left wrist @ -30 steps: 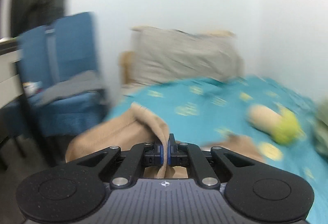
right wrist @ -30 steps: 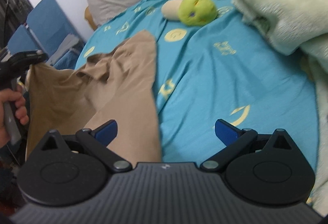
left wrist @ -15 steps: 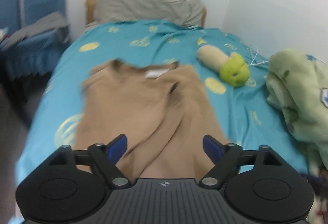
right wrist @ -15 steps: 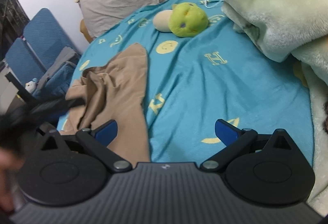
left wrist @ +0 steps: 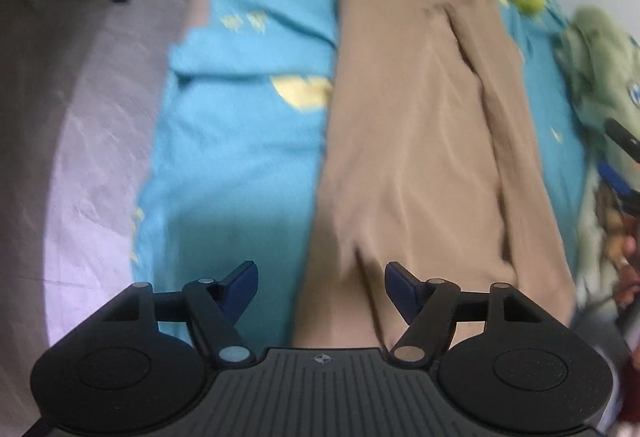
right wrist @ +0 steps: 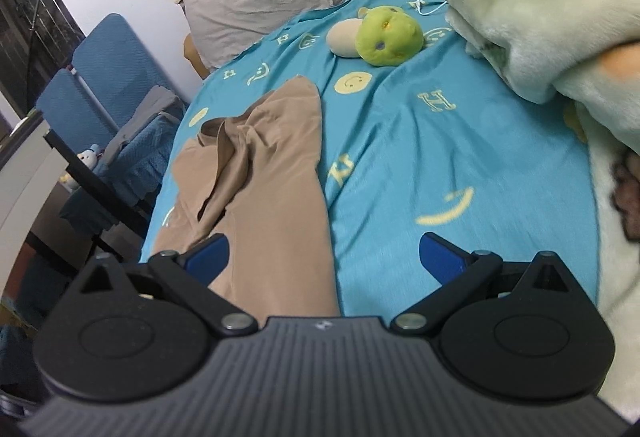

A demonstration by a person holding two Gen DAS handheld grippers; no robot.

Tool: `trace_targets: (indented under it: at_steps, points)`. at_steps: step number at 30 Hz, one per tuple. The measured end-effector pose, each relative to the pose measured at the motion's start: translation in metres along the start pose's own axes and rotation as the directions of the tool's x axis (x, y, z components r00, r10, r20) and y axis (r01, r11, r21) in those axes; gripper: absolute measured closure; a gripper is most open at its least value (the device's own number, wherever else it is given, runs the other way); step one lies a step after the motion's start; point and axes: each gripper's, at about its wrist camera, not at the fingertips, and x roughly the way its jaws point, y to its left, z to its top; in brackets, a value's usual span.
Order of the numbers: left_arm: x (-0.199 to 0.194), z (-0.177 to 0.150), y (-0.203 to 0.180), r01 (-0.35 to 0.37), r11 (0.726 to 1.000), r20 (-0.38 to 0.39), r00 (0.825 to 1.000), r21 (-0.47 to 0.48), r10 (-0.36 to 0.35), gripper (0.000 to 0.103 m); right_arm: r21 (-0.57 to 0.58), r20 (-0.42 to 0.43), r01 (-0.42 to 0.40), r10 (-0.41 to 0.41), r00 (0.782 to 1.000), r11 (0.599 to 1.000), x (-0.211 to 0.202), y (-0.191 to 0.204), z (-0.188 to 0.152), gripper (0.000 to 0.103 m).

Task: Fold clothes

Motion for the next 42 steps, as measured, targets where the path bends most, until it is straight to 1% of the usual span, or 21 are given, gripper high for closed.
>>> trace_targets:
  at_steps: [1, 2, 4, 5, 6, 8, 10, 12, 13, 14, 15, 16, 20, 23, 26, 30, 33, 36, 38, 39, 42]
  points:
    - [0.000, -0.001, -0.002, 0.014, 1.000, -0.017, 1.000, 0.017, -0.014, 0.032, 0.003, -0.007, 0.002, -0.002, 1.000, 1.000, -0.002, -0.001, -0.003, 0.000]
    - [0.002, -0.001, -0.006, -0.003, 0.999, -0.030, 1.000, 0.042, 0.004, 0.032, 0.007, -0.015, 0.000, 0.000, 1.000, 1.000, -0.004, -0.001, -0.006, 0.000]
    - [0.016, -0.001, -0.016, -0.089, 0.992, -0.089, 0.991, 0.090, 0.097, 0.036, 0.011, -0.033, -0.001, 0.001, 0.999, 1.000, -0.004, -0.003, -0.010, 0.000]
    - [0.019, -0.002, -0.018, -0.100, 0.990, -0.104, 0.988, 0.099, 0.110, 0.041, 0.008, -0.041, 0.004, -0.004, 0.999, 1.000, -0.004, -0.004, -0.013, 0.000]
    - [0.022, -0.002, -0.019, -0.109, 0.988, -0.117, 0.986, 0.107, 0.122, 0.043, 0.001, -0.047, 0.013, -0.013, 0.999, 1.000, -0.004, -0.004, -0.015, 0.000]
    - [0.028, -0.002, -0.021, -0.127, 0.984, -0.142, 0.979, 0.125, 0.144, 0.043, -0.006, -0.050, 0.030, -0.030, 0.998, 1.000, -0.006, -0.007, -0.019, 0.000]
    - [0.034, -0.003, -0.023, -0.144, 0.979, -0.167, 0.972, 0.142, 0.167, 0.047, 0.005, -0.051, 0.036, -0.036, 0.998, 0.999, -0.008, -0.010, -0.021, 0.000]
    - [0.040, -0.003, -0.025, -0.160, 0.974, -0.192, 0.963, 0.161, 0.190, 0.059, 0.021, -0.048, 0.032, -0.031, 0.998, 0.999, -0.010, -0.013, -0.021, 0.000]
    - [0.040, -0.003, -0.026, -0.176, 0.970, -0.191, 0.959, 0.169, 0.207, 0.060, 0.024, -0.043, 0.033, -0.031, 0.999, 0.999, -0.011, -0.013, -0.021, 0.000]
    - [0.039, -0.004, -0.027, -0.186, 0.966, -0.188, 0.957, 0.181, 0.219, 0.072, 0.024, -0.039, 0.035, -0.034, 0.999, 0.999, -0.012, -0.014, -0.020, 0.000]
    - [0.038, -0.005, -0.029, -0.195, 0.962, -0.185, 0.955, 0.193, 0.230, 0.092, 0.026, -0.037, 0.036, -0.035, 0.999, 0.999, -0.012, -0.015, -0.020, 0.000]
    - [0.035, -0.006, -0.032, -0.200, 0.958, -0.179, 0.955, 0.207, 0.238, 0.098, 0.028, -0.038, 0.035, -0.034, 0.999, 0.999, -0.011, -0.016, -0.020, 0.000]
    - [0.019, -0.013, -0.053, -0.218, 0.930, -0.128, 0.956, 0.296, 0.265, 0.099, 0.048, -0.051, 0.024, -0.022, 0.998, 0.999, -0.009, -0.020, -0.019, 0.000]
    - [-0.004, -0.019, -0.076, -0.223, 0.903, -0.074, 0.961, 0.367, 0.267, 0.099, 0.049, -0.051, 0.017, -0.014, 0.999, 0.999, -0.010, -0.019, -0.018, 0.000]
    - [-0.026, -0.021, -0.109, -0.217, 0.875, -0.026, 0.967, 0.433, 0.253, 0.099, 0.043, -0.053, 0.017, -0.014, 0.998, 0.999, -0.009, -0.017, -0.018, 0.000]
    - [-0.044, -0.024, -0.149, -0.163, 0.868, -0.002, 0.983, 0.468, 0.186, 0.099, 0.048, -0.057, 0.019, -0.016, 0.998, 0.999, -0.009, -0.017, -0.018, 0.000]
    - [-0.035, -0.029, -0.177, -0.122, 0.871, -0.019, 0.989, 0.477, 0.148, 0.099, 0.055, -0.055, 0.022, -0.019, 0.998, 0.998, -0.010, -0.019, -0.018, 0.000]
    - [-0.006, -0.038, -0.194, -0.085, 0.883, -0.047, 0.992, 0.461, 0.120, 0.099, 0.062, -0.053, 0.024, -0.021, 0.998, 0.998, -0.011, -0.021, -0.017, 0.000]
    - [0.012, -0.048, -0.198, -0.061, 0.898, -0.065, 0.993, 0.436, 0.099, 0.099, 0.067, -0.054, 0.025, -0.021, 0.998, 0.997, -0.012, -0.022, -0.017, 0.000]
    - [0.023, -0.052, -0.196, -0.053, 0.902, -0.073, 0.993, 0.429, 0.094, 0.100, 0.071, -0.055, 0.023, -0.019, 0.998, 0.997, -0.012, -0.022, -0.017, 0.000]
    - [0.057, -0.063, -0.190, -0.025, 0.914, -0.133, 0.987, 0.406, 0.086, 0.099, 0.071, -0.056, 0.017, -0.013, 0.998, 0.997, -0.012, -0.022, -0.017, 0.000]
